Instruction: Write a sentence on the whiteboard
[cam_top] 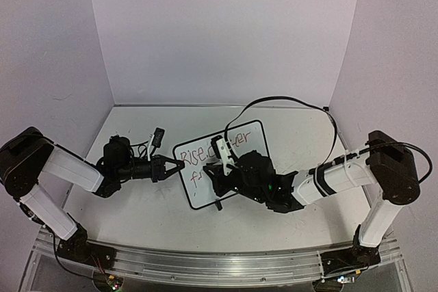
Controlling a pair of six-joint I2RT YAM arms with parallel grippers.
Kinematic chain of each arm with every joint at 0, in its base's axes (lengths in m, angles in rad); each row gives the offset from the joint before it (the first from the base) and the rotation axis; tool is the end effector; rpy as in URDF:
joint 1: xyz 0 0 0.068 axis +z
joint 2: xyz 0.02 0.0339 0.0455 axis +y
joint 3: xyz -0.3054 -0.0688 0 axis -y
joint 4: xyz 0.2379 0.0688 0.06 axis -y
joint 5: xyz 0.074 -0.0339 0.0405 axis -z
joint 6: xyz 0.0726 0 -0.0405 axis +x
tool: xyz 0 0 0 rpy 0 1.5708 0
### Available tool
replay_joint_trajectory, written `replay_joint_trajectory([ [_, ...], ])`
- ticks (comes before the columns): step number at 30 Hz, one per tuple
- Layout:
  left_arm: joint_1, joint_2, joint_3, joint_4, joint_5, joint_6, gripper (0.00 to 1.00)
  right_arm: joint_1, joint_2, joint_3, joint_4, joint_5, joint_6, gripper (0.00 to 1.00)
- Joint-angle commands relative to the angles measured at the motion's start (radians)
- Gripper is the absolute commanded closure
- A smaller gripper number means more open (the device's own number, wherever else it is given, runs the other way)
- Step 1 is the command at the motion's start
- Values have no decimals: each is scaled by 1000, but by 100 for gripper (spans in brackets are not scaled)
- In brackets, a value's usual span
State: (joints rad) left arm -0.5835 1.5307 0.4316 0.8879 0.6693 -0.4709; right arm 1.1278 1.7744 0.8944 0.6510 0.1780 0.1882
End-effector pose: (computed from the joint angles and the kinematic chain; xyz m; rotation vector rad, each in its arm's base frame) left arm 0.2233 -0.2014 0.2065 0.6306 1.8391 -1.3236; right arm 0.1922 0.3751 0.2344 -0.7247 1.7185 0.7717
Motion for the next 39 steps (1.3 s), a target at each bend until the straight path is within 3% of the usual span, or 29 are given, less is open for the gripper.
replay_joint_trajectory([
  [1,-1,-3,9,-74,-29,31,100,-19,25,16,-7,15,3,100],
  [39,-2,-14,1,-76,-33,35,100,1,25,-41,-62,6,63,100],
])
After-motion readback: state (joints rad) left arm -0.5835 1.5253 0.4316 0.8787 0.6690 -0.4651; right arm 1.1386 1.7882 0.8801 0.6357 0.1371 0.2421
